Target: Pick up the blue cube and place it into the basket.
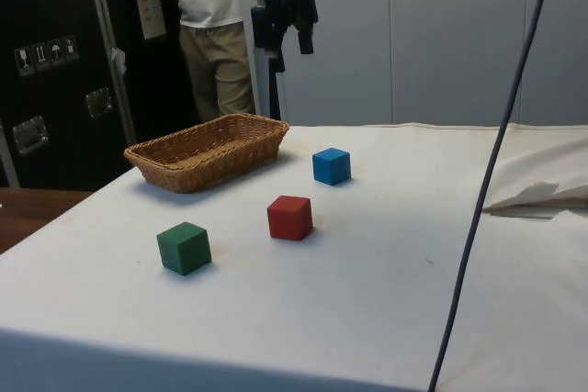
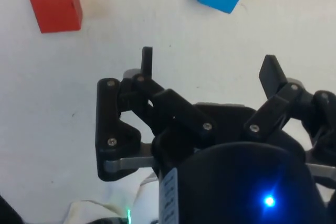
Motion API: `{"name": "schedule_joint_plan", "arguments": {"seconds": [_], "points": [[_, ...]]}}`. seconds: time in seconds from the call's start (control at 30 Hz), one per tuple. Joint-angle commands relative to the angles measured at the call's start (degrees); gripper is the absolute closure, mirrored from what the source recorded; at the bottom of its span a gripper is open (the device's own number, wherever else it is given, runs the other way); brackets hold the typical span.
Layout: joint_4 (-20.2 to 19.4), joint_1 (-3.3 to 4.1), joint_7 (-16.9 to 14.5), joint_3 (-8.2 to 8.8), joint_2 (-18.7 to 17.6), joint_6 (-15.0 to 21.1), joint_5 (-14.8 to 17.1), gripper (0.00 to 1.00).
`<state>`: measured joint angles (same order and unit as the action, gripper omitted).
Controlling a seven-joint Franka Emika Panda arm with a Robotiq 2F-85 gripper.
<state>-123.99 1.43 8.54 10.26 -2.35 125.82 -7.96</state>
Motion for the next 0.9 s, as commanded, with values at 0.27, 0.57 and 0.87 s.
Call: {"name": "schedule_joint_plan", "arguments": {"seconds": [0.27,0.57,0.87], "points": [[-2.1,-0.06,-1.9,1.95,-1.1,4.5,1.8,0.00],[-5.2,-0.40,-2.5,3.84,-1.7,8.8,2.1,0.00],[-7.4,-0.34,-2.1,5.10,-2.0,11.7,2.3,0.00]]}}
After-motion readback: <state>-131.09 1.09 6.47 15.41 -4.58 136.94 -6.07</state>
